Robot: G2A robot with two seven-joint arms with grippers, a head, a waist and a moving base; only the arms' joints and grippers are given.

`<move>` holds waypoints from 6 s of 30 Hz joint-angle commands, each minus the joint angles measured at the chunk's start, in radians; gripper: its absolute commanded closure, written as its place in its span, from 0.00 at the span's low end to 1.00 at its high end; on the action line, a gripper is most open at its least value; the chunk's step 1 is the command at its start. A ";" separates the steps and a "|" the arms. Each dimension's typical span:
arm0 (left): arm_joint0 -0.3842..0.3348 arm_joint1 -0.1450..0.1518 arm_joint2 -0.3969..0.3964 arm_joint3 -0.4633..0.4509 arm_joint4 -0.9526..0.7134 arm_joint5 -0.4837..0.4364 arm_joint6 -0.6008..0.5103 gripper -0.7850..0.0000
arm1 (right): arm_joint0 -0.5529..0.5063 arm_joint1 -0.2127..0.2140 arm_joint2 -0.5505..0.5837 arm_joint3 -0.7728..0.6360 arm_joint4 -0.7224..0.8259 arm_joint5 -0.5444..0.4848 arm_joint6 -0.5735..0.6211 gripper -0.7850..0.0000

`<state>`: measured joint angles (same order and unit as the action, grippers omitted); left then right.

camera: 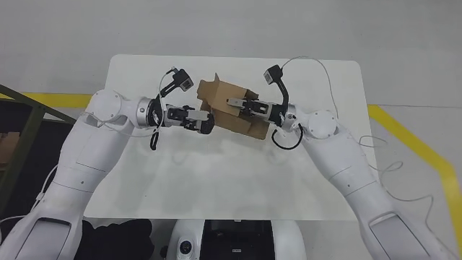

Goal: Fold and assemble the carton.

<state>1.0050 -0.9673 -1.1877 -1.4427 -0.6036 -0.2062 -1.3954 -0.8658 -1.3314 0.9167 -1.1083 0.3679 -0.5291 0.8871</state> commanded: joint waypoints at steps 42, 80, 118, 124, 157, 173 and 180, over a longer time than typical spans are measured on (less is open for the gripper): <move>-0.032 0.003 -0.043 0.129 -0.048 0.014 -0.020 0.00 | -0.011 0.006 0.046 -0.002 -0.025 -0.036 0.083 1.00; -0.019 -0.003 -0.051 0.132 -0.114 0.025 -0.040 0.00 | -0.009 0.011 -0.015 -0.075 0.082 -0.124 0.279 1.00; -0.008 -0.005 -0.053 0.105 -0.098 0.031 -0.034 0.00 | 0.009 -0.002 -0.063 -0.048 0.179 -0.115 0.289 1.00; -0.004 -0.003 -0.067 0.116 -0.100 0.024 -0.033 0.00 | 0.006 0.003 -0.057 -0.049 0.201 -0.112 0.292 1.00; 0.087 0.048 -0.165 0.013 0.257 -0.441 0.222 0.00 | 0.055 0.034 0.015 0.050 0.338 0.117 0.521 1.00; 0.079 0.058 -0.147 0.024 0.294 -0.444 0.225 0.00 | 0.074 0.031 0.027 0.115 0.387 0.143 0.546 1.00; 0.102 0.058 -0.159 -0.017 0.413 -0.456 0.345 0.00 | 0.072 0.036 0.015 0.089 0.315 0.207 0.516 1.00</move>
<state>1.1008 -0.9091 -1.3460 -1.4532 -0.2351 -0.6437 -1.0801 -0.7952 -1.2973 0.9339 -1.0107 0.7136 -0.3454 1.4066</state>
